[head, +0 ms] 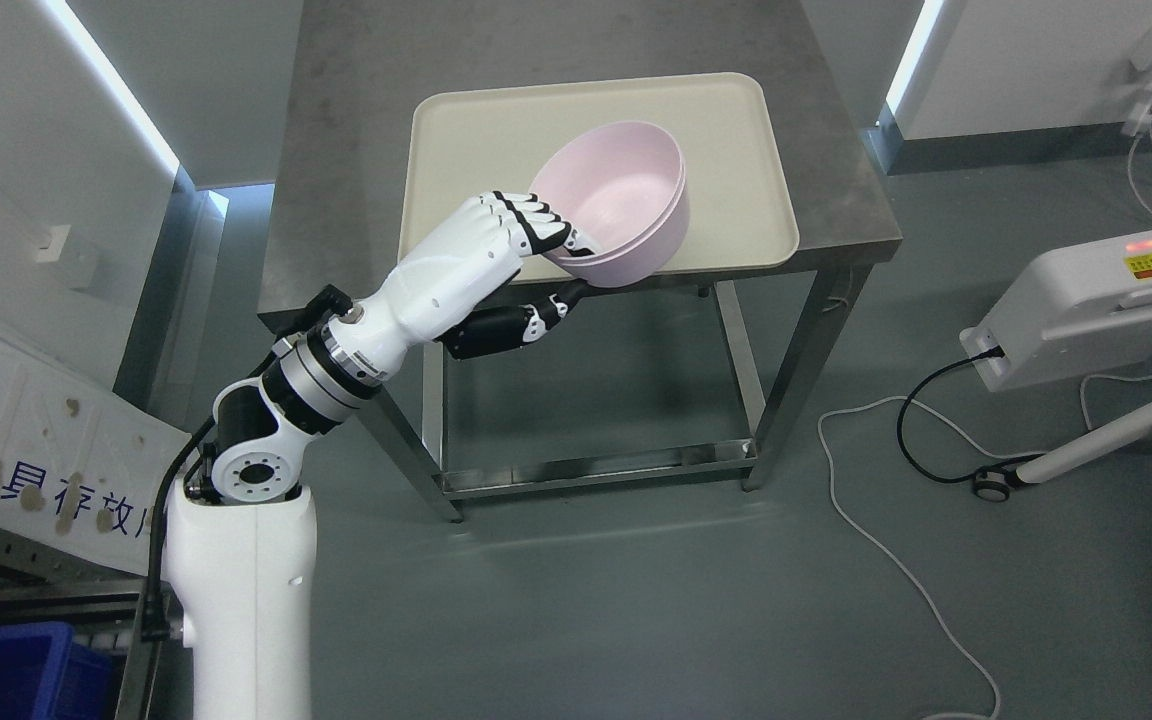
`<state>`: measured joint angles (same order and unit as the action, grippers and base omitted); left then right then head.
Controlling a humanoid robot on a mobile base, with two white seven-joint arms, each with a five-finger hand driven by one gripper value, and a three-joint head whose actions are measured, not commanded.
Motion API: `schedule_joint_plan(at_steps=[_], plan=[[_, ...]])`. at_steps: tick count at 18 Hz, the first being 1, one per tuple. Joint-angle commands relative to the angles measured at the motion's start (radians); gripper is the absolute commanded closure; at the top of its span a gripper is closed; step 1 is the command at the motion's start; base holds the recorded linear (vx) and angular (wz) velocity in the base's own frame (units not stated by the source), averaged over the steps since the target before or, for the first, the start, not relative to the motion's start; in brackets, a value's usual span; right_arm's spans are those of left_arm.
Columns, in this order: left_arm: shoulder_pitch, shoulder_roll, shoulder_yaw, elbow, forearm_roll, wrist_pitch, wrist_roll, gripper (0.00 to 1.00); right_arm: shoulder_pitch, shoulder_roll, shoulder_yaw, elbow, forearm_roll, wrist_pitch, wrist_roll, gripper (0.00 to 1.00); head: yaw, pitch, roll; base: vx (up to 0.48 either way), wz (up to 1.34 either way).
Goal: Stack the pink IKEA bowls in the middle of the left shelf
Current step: 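Lift the stacked pink bowls off the tray with the left hand, then hold the bowls in the left hand while turning toward the blue bins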
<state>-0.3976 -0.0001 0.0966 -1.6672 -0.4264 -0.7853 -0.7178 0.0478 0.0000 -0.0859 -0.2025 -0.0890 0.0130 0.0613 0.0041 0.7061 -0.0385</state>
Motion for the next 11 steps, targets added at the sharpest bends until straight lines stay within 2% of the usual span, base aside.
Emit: schedule_joint_plan(at_steps=[1, 11], plan=[[0.037, 0.018, 0.048, -0.086, 0.031, 0.0, -0.012, 0.96, 0.0, -0.017, 0.0, 0.0, 0.0, -0.001, 0.0, 0.0, 0.0, 0.0, 0.0, -0.242, 0.0], [0.086, 0.018, 0.107, -0.095, 0.066, 0.0, -0.015, 0.96, 0.0, -0.017, 0.0, 0.0, 0.0, -0.001, 0.0, 0.0, 0.0, 0.0, 0.0, -0.281, -0.02]])
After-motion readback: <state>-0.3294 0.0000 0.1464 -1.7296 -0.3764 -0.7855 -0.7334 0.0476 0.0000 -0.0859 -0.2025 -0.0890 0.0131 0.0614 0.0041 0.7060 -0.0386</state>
